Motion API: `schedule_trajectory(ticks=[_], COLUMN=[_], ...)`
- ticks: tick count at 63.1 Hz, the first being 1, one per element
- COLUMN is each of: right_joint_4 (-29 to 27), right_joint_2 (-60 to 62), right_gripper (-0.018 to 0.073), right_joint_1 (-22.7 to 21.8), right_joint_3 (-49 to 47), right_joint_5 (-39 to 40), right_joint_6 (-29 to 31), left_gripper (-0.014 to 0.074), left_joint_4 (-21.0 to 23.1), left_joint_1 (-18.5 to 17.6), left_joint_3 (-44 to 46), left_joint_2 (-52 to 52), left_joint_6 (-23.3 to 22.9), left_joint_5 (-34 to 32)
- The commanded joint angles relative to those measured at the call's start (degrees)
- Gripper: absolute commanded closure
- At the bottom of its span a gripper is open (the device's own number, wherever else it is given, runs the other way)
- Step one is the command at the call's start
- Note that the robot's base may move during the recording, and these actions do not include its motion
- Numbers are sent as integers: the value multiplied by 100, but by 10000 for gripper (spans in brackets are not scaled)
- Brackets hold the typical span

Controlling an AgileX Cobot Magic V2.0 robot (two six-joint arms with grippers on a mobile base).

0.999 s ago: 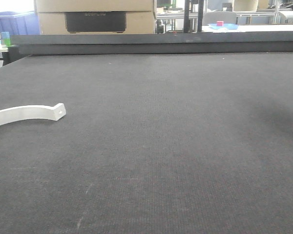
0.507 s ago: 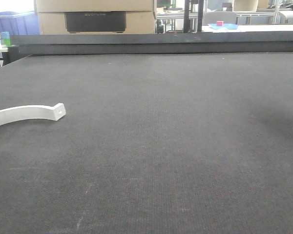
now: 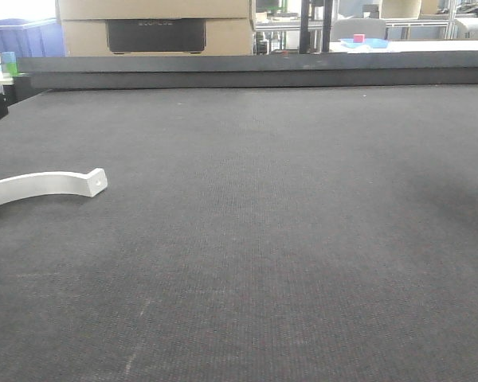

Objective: Grab PVC pipe and place in blue bin
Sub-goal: 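Close the left gripper on the curved middle of the pipe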

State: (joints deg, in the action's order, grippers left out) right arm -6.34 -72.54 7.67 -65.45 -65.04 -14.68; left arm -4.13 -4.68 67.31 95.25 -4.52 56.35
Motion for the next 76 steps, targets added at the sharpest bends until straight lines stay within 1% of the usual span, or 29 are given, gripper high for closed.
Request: schedule_trajectory(ticks=[1, 16, 26, 43, 57, 69, 76], right_joint_4=[17, 20, 15, -53, -65, -76, -87], right_joint_2=[52, 52, 52, 52, 52, 52, 52], right_gripper=[727, 727, 727, 727, 727, 727, 727], right_joint_1=[-1, -1, -1, -1, -1, -1, -1], right_joint_3=[-26, 136, 236, 235, 235, 235, 235], right_joint_5=[5, 70, 96, 202, 199, 178, 179], right_joint_6=[26, 26, 26, 26, 26, 26, 26], left_gripper=[279, 279, 279, 279, 279, 279, 314], left_joint_4=[-40, -40, -28, -19, -19, 114, 113], left_joint_1=[-24, 0, 12, 12, 12, 34, 34], left_joint_3=[-50, -50, -50, -116, -145, -145, -145], left_joint_2=[103, 405, 402, 402, 541, 632, 632], left_joint_6=[-61, -61, -70, -116, -190, -200, -212], left_joint_5=[-67, -70, -248, -352, -329, -252, -165])
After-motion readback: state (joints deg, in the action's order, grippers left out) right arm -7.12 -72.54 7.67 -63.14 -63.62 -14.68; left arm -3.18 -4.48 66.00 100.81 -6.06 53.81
